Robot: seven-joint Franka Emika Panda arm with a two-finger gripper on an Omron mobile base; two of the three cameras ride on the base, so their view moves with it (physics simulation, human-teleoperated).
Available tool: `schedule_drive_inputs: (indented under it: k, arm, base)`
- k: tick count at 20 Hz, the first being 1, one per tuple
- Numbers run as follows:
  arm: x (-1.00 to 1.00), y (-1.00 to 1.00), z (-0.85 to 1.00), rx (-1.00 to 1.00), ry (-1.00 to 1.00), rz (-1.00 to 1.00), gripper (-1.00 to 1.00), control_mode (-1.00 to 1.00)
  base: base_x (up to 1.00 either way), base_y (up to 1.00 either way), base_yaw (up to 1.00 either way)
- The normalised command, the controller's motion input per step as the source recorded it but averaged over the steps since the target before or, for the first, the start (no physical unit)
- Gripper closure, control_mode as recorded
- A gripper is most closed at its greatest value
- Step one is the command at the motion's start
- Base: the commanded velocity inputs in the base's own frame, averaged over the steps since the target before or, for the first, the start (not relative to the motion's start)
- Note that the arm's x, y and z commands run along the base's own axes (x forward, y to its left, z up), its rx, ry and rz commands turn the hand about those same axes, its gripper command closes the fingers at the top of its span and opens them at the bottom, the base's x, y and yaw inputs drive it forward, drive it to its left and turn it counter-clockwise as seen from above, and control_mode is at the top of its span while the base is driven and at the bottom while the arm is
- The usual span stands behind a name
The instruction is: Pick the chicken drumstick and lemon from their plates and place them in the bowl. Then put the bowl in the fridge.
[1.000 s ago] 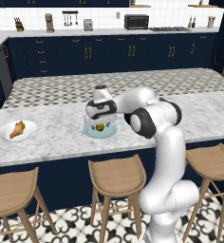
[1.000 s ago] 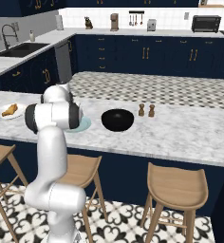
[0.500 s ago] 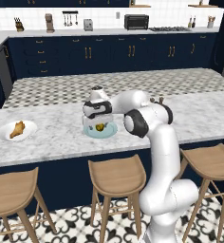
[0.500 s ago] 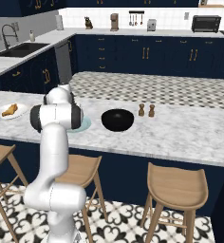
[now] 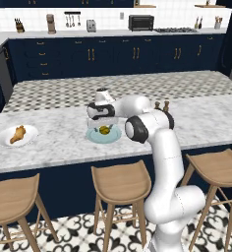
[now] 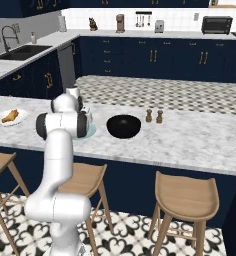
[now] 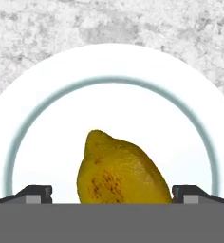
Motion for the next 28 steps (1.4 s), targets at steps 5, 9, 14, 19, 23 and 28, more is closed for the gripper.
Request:
schedule_drive_inputs:
  k: [5, 9, 14, 19, 23, 28]
  arm:
    - [-0.1, 0.0, -0.15, 0.0, 0.0, 0.01, -1.0, -1.0]
    - [-0.08, 0.0, -0.06, 0.0, 0.0, 0.01, -1.0, -1.0]
    - [0.0, 0.0, -0.23, 0.0, 0.0, 0.02, 1.0, -1.0]
    - [0.01, -0.02, -0.15, 0.0, -0.04, 0.0, 1.0, -1.0]
    - [-0.23, -0.17, 0.5, 0.0, -0.1, 0.0, 1.0, -1.0]
    - [-0.51, -0.35, 0.95, 0.0, -0.02, -0.01, 1.0, -1.0]
  base:
    - [0.0, 0.0, 0.0]
    - [0.0, 0.0, 0.0]
    - [0.0, 0.0, 0.0]
    - [0.0, 0.0, 0.0]
    - [0.0, 0.0, 0.0]
    - [0.0, 0.0, 0.0]
